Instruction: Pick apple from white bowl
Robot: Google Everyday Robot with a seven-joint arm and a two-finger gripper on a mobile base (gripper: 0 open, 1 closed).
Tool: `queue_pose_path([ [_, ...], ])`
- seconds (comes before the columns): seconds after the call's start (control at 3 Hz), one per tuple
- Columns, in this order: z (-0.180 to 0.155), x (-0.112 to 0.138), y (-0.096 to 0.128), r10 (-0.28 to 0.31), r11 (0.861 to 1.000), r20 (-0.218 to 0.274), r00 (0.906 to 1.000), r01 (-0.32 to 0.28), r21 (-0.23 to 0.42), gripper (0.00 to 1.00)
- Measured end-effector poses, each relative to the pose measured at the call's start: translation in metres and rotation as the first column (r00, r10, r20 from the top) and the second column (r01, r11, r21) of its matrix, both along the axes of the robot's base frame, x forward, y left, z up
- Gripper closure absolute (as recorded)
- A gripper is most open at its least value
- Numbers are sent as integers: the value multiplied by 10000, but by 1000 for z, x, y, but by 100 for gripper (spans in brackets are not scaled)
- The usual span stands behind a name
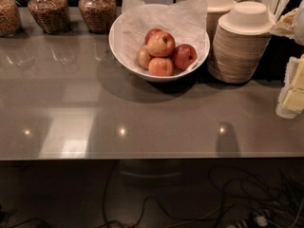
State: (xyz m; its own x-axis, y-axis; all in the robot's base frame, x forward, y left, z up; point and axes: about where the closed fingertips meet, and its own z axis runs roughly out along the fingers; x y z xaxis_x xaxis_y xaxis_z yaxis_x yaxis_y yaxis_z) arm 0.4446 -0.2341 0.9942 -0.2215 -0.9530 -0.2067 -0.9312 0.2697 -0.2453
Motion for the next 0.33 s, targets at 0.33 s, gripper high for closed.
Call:
queue_pose_path([
  [0.33,9,3,-9,0,10000,0,10000,0,0,0],
])
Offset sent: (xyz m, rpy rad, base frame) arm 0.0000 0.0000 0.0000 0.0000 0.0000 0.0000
